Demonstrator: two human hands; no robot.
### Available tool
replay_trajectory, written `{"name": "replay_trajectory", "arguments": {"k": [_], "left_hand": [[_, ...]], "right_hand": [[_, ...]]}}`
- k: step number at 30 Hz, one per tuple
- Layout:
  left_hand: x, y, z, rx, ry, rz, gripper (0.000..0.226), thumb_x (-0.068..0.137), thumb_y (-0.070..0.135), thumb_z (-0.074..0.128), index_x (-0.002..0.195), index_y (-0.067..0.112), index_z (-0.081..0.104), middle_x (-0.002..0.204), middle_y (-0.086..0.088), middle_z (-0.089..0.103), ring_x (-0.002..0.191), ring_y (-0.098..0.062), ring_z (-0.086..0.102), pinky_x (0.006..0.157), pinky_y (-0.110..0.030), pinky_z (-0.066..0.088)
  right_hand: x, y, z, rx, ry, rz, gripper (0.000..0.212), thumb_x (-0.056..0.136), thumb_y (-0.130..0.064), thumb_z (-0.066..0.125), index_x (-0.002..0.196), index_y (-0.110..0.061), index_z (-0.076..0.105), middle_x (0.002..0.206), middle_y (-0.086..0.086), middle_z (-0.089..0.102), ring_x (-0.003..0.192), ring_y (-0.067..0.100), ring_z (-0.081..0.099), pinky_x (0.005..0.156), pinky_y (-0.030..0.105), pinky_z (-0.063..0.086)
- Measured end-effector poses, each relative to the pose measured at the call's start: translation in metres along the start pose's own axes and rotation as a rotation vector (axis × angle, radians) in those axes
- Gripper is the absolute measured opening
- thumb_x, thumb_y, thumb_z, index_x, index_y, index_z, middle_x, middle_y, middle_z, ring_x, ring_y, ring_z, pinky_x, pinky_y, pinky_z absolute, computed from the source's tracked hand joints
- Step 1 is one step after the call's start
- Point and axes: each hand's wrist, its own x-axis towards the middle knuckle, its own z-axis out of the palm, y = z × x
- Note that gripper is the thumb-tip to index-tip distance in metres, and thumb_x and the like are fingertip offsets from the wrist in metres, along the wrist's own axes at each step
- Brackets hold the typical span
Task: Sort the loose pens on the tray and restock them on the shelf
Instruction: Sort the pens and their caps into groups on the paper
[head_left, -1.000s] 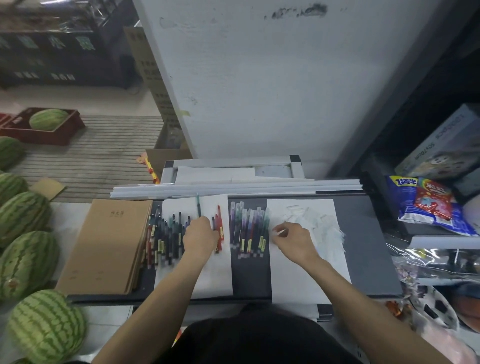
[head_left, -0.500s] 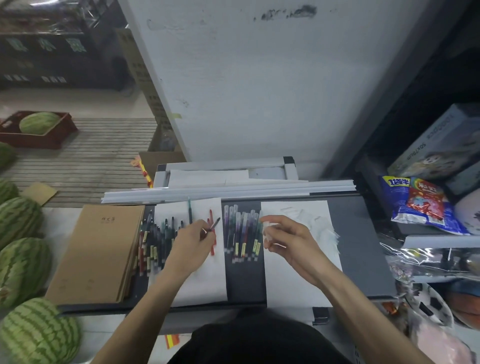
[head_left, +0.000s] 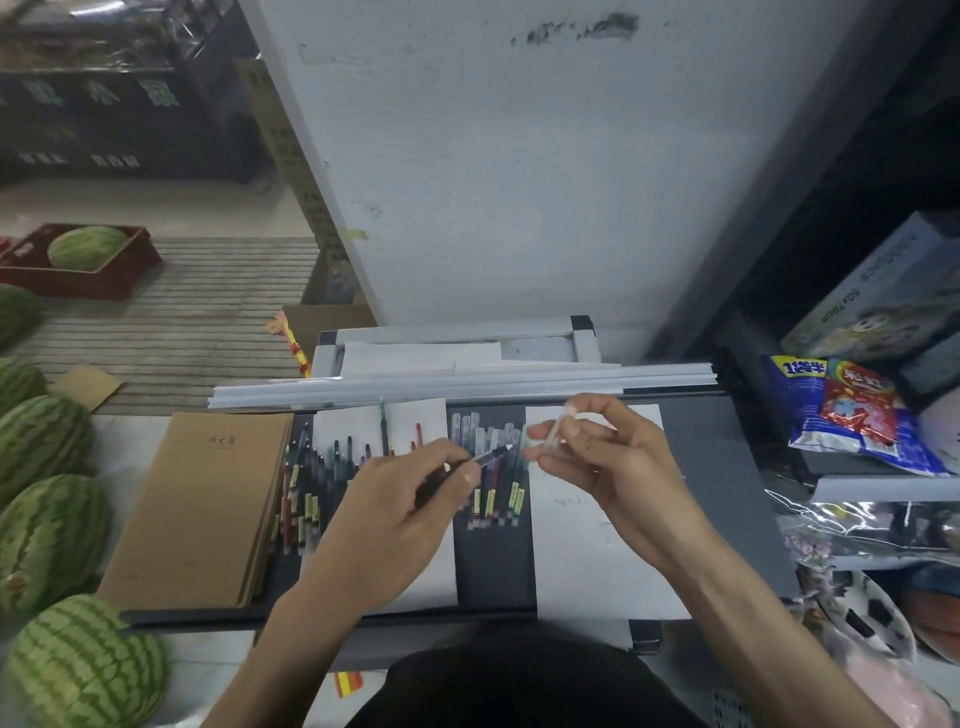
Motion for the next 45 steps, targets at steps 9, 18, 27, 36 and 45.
{"name": "replay_trajectory", "arguments": {"k": [9, 18, 27, 36, 45], "left_hand": [[-0.002, 0.013, 0.013, 0.002, 0.023, -0.025, 0.021, 0.106, 0.037, 0.052, 0.093, 0.027, 0.065, 0.063, 0.004, 0.054, 0.056, -0.021, 0.052, 0.053, -0.032, 0.039], [-0.003, 0.011, 0.011, 0.025, 0.032, -0.015, 0.024, 0.104, 0.042, 0.049, 0.097, 0.028, 0.066, 0.063, 0.009, 0.055, 0.054, -0.017, 0.052, 0.051, -0.017, 0.034], [0.008, 0.003, 0.021, 0.176, 0.027, 0.033, 0.026, 0.105, 0.038, 0.047, 0.092, 0.025, 0.065, 0.058, 0.014, 0.049, 0.056, -0.012, 0.052, 0.052, -0.017, 0.029], [0.026, -0.006, 0.038, -0.039, -0.046, -0.109, 0.025, 0.107, 0.025, 0.057, 0.087, 0.026, 0.071, 0.061, 0.012, 0.056, 0.057, -0.007, 0.051, 0.057, -0.015, 0.033], [0.054, -0.069, 0.07, 0.069, -0.319, -0.323, 0.048, 0.104, 0.033, 0.061, 0.062, 0.01, 0.056, 0.057, 0.002, 0.05, 0.053, -0.009, 0.046, 0.058, -0.025, 0.037]], "right_hand": [[-0.005, -0.005, 0.016, 0.124, 0.024, 0.011, 0.018, 0.098, -0.008, 0.06, 0.112, 0.001, 0.065, 0.112, 0.028, 0.073, 0.111, 0.04, 0.072, 0.098, 0.041, 0.059], [-0.016, 0.006, 0.028, -0.013, -0.026, -0.083, 0.019, 0.098, -0.009, 0.061, 0.11, 0.006, 0.065, 0.107, 0.022, 0.076, 0.103, 0.035, 0.075, 0.09, 0.036, 0.06], [-0.01, 0.028, 0.03, -0.113, 0.089, -0.18, 0.014, 0.099, 0.005, 0.059, 0.101, 0.004, 0.072, 0.097, 0.02, 0.078, 0.095, 0.038, 0.075, 0.094, 0.046, 0.06], [0.015, 0.039, 0.012, -0.147, 0.082, -0.105, 0.015, 0.102, 0.004, 0.056, 0.104, 0.007, 0.07, 0.099, 0.023, 0.077, 0.094, 0.039, 0.074, 0.088, 0.04, 0.061], [0.042, 0.087, -0.023, -0.375, 0.188, 0.098, 0.022, 0.099, -0.011, 0.068, 0.12, -0.016, 0.07, 0.098, 0.008, 0.079, 0.086, 0.021, 0.077, 0.074, 0.023, 0.059]]}}
